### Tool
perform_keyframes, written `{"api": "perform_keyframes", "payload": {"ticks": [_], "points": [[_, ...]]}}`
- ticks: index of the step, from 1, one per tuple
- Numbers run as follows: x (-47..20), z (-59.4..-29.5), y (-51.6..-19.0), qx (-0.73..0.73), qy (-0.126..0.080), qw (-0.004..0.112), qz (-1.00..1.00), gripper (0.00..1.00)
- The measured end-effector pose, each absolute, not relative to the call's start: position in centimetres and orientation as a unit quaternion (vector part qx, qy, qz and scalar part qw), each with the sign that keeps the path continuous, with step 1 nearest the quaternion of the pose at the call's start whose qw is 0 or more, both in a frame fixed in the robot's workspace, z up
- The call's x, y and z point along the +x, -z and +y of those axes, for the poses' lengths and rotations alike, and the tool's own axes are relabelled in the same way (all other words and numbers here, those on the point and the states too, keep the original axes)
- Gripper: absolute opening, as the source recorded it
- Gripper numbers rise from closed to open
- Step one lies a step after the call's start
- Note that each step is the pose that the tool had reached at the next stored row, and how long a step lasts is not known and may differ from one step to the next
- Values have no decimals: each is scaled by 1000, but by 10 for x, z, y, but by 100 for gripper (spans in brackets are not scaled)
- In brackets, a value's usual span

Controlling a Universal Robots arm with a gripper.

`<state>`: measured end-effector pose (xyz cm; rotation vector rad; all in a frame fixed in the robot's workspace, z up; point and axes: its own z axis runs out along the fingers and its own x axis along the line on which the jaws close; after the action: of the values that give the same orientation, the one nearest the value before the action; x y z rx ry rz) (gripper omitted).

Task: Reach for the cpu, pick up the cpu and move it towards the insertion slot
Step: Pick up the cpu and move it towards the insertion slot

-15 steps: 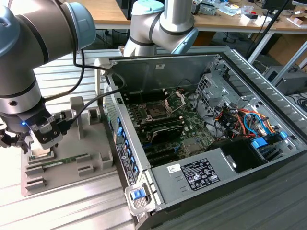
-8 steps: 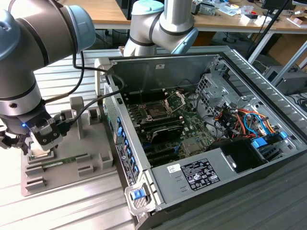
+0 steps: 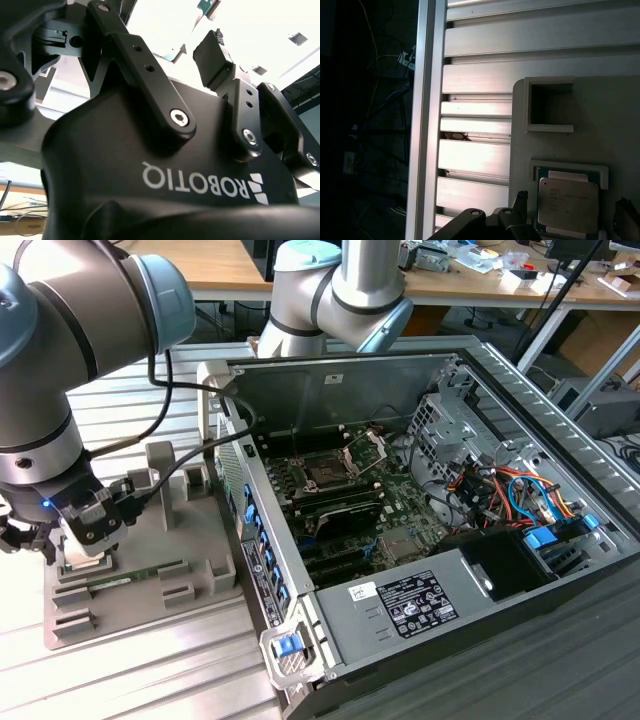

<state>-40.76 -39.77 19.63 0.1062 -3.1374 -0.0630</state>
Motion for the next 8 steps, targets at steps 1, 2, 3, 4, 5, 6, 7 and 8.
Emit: {"api": "perform_keyframes", "payload": {"ticks": [1,2,3,4,5,6,7,8], "points": [[-408,-398,-196,34,20,1,-999,72],[-408,-398,-195,34,20,1,-999,72],[-408,-398,-194,34,20,1,-999,72],[-408,-398,-194,34,20,1,-999,72],[-408,-398,-193,34,20,1,-999,72],[-408,-398,-192,34,20,1,-999,72],[-408,-398,-192,34,20,1,-999,72],[-408,-398,-191,34,20,1,-999,72]]}}
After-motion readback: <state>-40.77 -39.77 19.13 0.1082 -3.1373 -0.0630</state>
